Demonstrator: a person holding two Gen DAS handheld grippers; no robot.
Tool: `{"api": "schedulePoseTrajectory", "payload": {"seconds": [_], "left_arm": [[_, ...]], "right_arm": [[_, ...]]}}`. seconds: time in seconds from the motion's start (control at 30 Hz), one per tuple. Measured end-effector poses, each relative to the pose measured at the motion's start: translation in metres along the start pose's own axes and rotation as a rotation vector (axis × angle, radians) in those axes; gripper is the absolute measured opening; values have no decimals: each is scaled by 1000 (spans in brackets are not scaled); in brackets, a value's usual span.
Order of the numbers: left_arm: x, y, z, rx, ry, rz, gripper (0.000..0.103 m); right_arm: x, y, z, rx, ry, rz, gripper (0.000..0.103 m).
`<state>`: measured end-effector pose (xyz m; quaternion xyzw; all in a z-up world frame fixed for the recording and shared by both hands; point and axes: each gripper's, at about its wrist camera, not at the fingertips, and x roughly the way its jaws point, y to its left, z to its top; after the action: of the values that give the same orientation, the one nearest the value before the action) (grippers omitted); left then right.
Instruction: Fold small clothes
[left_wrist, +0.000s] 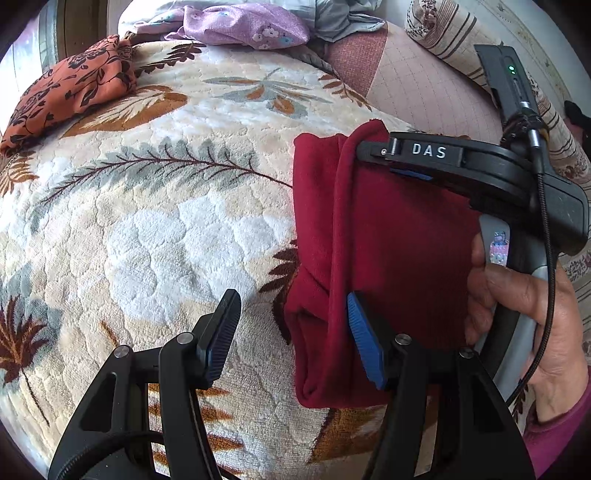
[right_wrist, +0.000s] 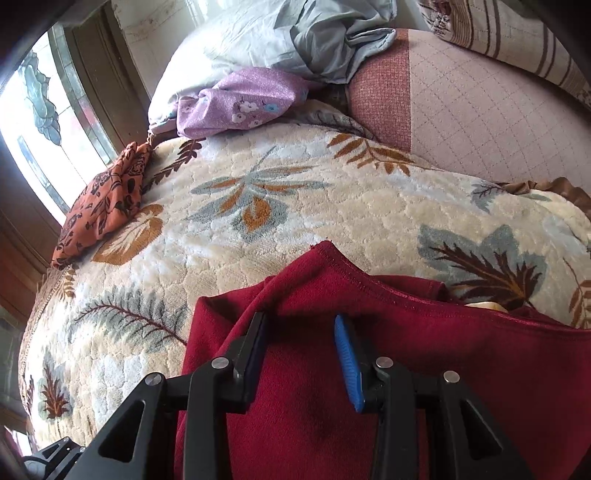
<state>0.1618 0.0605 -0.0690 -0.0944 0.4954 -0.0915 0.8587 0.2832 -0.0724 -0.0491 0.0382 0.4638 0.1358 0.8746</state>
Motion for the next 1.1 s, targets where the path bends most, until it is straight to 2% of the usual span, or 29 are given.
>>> {"api": "schedulePoseTrajectory", "payload": {"seconds": [0.13,0.2,0.27,0.6,0.63,0.7,0.87,1.1], "left_arm": [[-2,0,-1,6,-6,1,60],[-2,0,-2,4,-5,0,60],[-2,0,-2,5,-5,0,60],[1,4,-3,-11,7,-22,60],[2,5,-2,-20,11,-31,61],[3,9,-2,-41,19,-51,61],[5,13,-2,-62,22,-73,62],[4,12,-3,-68,28,-97,62]], "right_arm": [[-11,-1,-6,29,2,34,36],[-13,0,-8,40,9,54,44],[-13,2,-9,44,13,62,48],[7,12,-2,57,36,55,50],[9,14,0,54,47,51,52],[17,19,3,37,86,51,67],[31,43,4,-82,132,-30,77],[47,56,0,-152,156,-107,92]]}}
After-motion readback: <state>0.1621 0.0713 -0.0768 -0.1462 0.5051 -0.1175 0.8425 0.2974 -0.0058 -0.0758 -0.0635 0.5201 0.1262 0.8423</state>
